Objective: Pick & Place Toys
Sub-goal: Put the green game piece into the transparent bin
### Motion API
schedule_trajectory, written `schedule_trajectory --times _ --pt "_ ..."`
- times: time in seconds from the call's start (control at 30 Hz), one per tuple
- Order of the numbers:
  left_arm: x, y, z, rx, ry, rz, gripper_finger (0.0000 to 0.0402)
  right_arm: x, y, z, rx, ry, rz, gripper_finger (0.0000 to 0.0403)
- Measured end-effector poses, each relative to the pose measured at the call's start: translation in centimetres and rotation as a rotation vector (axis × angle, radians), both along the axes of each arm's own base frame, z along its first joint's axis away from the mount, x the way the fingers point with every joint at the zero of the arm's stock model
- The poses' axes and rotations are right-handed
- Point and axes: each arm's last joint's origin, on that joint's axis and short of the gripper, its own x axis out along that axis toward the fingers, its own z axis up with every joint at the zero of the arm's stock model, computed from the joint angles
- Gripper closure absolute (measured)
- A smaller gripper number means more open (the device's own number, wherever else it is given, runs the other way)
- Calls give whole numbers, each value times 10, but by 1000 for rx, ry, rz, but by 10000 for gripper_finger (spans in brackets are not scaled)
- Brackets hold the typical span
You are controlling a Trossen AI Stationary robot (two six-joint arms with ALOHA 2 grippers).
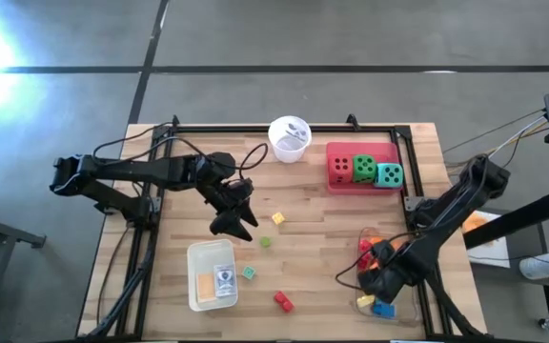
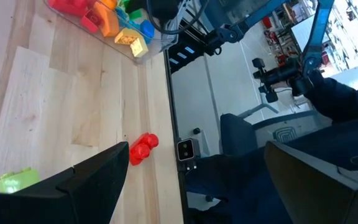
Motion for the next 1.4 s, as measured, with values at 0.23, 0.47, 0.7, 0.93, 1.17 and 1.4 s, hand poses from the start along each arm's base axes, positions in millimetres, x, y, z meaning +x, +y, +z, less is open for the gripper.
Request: schedule_trajectory --times 0.23,0.47,0.7,0.93,1.17,1.4 --pt "0 0 0 0 1 4 27 -4 -4 -10 56 -54 -1 239" --pt "0 0 0 1 -2 4 27 -5 -6 -19 56 -76 5 239" --pt "0 0 0 5 -4 10 27 -4 -5 -19 61 -87 18 239" --pt "1 1 0 11 -2 20 26 -4 -5 -18 63 -88 19 188" --pt "1 1 0 16 -1 26 26 -1 -2 -12 79 -108 45 106" --pt "1 2 -2 40 13 61 26 2 1 -4 96 -120 45 41"
